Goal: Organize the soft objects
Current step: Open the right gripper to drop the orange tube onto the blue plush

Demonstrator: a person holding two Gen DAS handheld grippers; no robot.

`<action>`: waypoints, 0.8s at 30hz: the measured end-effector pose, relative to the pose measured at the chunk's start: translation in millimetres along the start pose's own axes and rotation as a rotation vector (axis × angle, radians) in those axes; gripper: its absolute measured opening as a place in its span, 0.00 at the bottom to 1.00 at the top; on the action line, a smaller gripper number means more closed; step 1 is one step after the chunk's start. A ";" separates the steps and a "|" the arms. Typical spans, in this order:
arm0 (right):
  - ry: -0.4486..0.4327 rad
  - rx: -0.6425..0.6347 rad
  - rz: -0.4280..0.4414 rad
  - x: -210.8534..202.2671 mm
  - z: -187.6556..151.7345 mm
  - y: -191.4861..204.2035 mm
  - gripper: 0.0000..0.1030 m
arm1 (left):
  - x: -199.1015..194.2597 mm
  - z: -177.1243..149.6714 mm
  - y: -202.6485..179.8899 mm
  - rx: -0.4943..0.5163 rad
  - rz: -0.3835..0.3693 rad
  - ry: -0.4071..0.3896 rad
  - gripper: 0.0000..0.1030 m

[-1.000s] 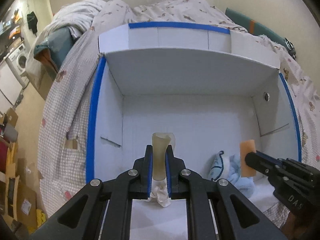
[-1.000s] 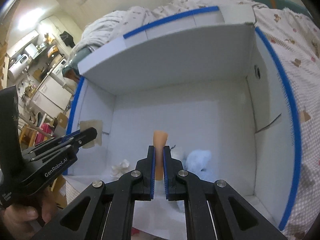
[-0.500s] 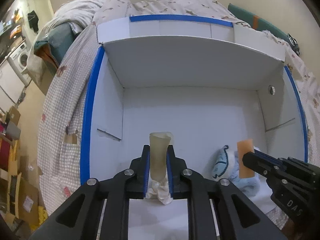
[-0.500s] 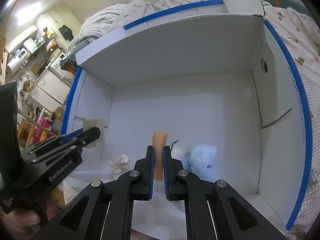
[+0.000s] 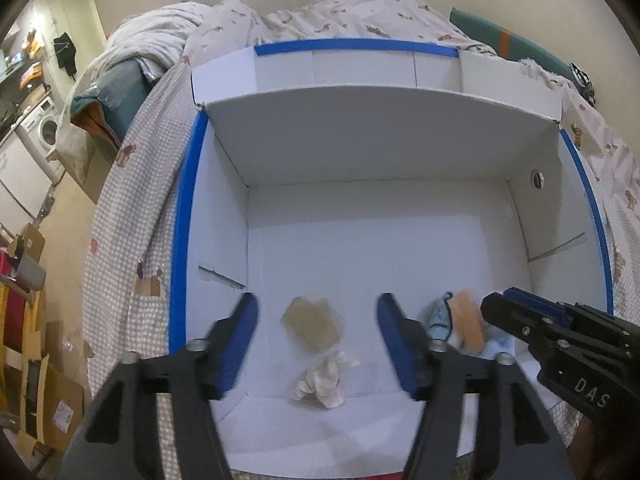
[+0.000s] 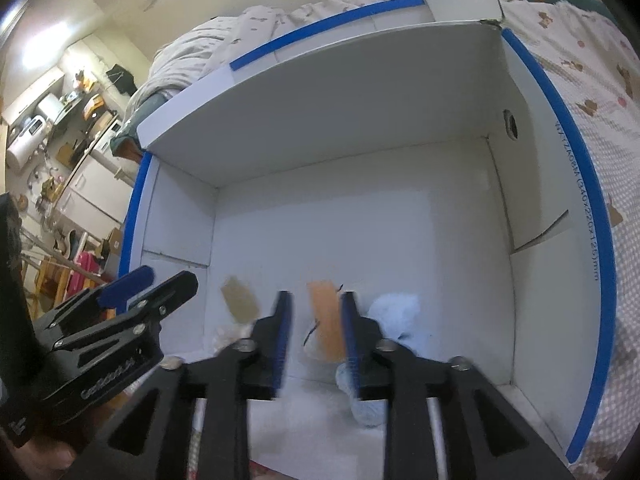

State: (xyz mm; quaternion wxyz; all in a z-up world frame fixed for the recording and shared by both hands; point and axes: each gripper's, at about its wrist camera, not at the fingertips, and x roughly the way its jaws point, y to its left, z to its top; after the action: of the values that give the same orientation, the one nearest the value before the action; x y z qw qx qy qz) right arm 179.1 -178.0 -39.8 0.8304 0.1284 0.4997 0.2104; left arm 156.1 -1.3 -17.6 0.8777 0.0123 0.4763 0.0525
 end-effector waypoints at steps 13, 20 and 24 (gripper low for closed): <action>0.027 0.102 0.074 1.2 3.5 -14.0 0.80 | 1.3 -0.4 2.0 -0.005 0.000 0.010 0.61; 0.040 0.096 0.069 4.0 1.9 -11.3 0.85 | 0.2 -0.4 2.8 -0.009 -0.005 0.007 0.61; 0.037 0.075 0.056 4.0 1.3 -6.8 0.85 | 0.9 -0.7 3.0 -0.008 -0.001 0.011 0.61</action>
State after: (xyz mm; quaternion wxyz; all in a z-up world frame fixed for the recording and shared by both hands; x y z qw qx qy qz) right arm 183.5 -182.0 -45.2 0.8094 0.1695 0.5187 0.2169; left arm 155.8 1.8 -18.6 0.8752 0.0081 0.4807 0.0539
